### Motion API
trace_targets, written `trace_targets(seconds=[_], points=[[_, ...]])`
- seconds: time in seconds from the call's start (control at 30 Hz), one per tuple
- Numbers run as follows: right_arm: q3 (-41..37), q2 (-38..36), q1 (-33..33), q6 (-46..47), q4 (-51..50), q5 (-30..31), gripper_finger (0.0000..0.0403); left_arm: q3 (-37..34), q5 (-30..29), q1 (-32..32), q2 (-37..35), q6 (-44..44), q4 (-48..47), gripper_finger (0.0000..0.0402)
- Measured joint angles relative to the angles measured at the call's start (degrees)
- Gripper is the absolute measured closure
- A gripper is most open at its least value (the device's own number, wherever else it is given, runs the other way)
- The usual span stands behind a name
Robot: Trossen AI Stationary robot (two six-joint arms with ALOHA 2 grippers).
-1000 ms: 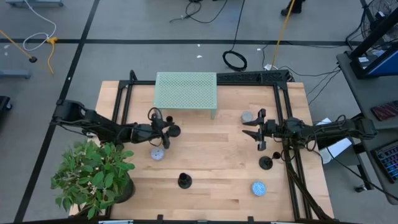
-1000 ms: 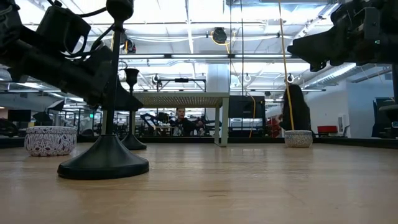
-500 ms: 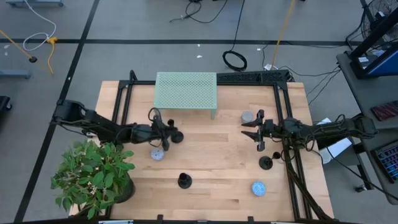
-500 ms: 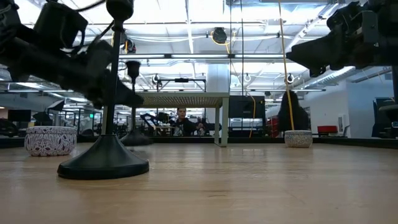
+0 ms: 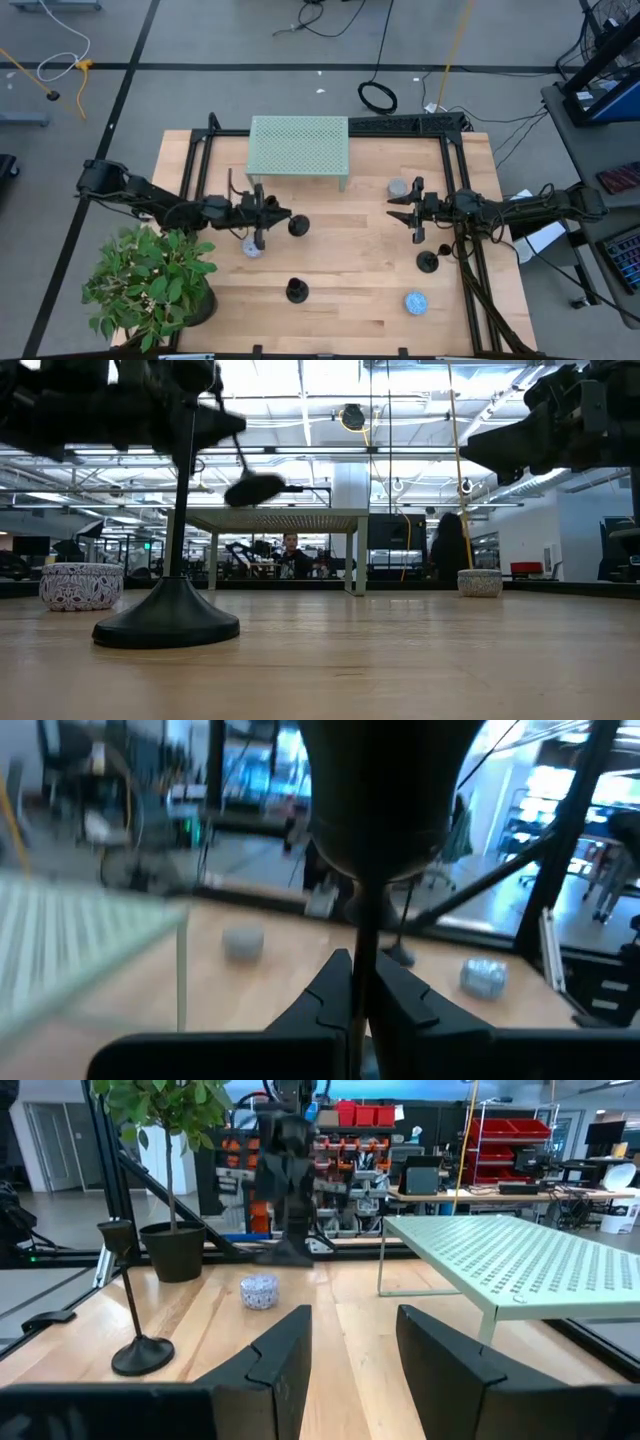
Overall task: Pick & Place candle stick holders
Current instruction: Put the top black candle holder on the shelf
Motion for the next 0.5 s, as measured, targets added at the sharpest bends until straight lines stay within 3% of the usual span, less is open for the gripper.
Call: trace_targets(seconds=[0.13, 0.37, 0.5], points=[[0.0, 0.0, 0.0, 0.0, 0.5, 0.0, 0.0259, 4.8, -1.1, 0.3, -5.7, 6.7, -8.6, 0.0387], [0.0, 0.0, 0.0, 0.0, 0.6, 0.0, 0.0259, 20.8, -15.4, 4.5, -12.4, 9.9, -47.0, 0.0387], [0.0, 0.0, 0.0, 0.0, 0.7, 0.1, 0.0259, 27.5, -18.1, 10.1, -12.4, 8.9, -56.1, 0.0386]])
